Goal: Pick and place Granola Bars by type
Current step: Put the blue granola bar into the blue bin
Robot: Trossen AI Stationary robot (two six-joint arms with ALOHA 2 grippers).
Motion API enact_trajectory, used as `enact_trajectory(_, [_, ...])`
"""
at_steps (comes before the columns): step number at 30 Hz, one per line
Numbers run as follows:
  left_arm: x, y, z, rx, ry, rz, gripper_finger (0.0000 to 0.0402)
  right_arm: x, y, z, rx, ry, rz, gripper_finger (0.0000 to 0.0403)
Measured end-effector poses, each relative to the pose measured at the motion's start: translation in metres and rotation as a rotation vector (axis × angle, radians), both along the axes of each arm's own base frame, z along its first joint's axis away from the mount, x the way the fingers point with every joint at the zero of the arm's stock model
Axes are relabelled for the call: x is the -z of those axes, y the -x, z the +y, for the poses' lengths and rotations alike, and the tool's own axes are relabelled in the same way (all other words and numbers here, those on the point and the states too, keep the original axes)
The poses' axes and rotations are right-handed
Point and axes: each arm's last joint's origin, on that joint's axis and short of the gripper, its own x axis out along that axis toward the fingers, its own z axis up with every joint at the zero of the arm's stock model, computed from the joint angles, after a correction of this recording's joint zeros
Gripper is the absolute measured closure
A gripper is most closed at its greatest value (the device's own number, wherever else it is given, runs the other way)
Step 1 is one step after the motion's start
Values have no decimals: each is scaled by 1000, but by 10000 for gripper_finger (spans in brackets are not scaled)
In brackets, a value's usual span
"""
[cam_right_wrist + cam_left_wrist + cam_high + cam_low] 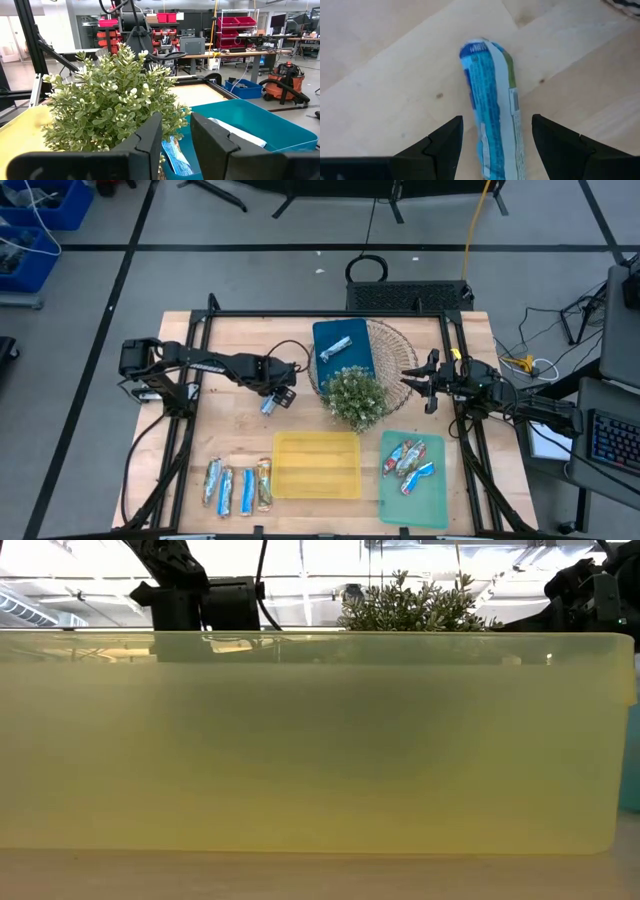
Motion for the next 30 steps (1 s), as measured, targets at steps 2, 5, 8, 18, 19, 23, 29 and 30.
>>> enact_trajectory(2, [0,0,0,-1,-2,0,161,0,0,0,0,0,0,309])
enact_trajectory(5, [0,0,0,0,-3,0,161,0,0,0,0,0,0,309])
enact_trajectory(8, [0,0,0,-2,0,-1,161,0,0,0,0,0,0,309])
enact_trajectory(18, [9,-2,0,-13,28,29,160,0,0,0,0,0,0,309])
enact_trajectory(19, [10,-3,0,-9,37,32,160,0,0,0,0,0,0,309])
enact_trajectory(23, [12,-3,-1,12,42,36,160,0,0,0,0,0,0,309])
enact_trajectory(29, [12,-4,-1,26,39,38,160,0,0,0,0,0,0,309])
enact_trajectory(30, [12,-4,-1,29,39,38,160,0,0,0,0,0,0,309])
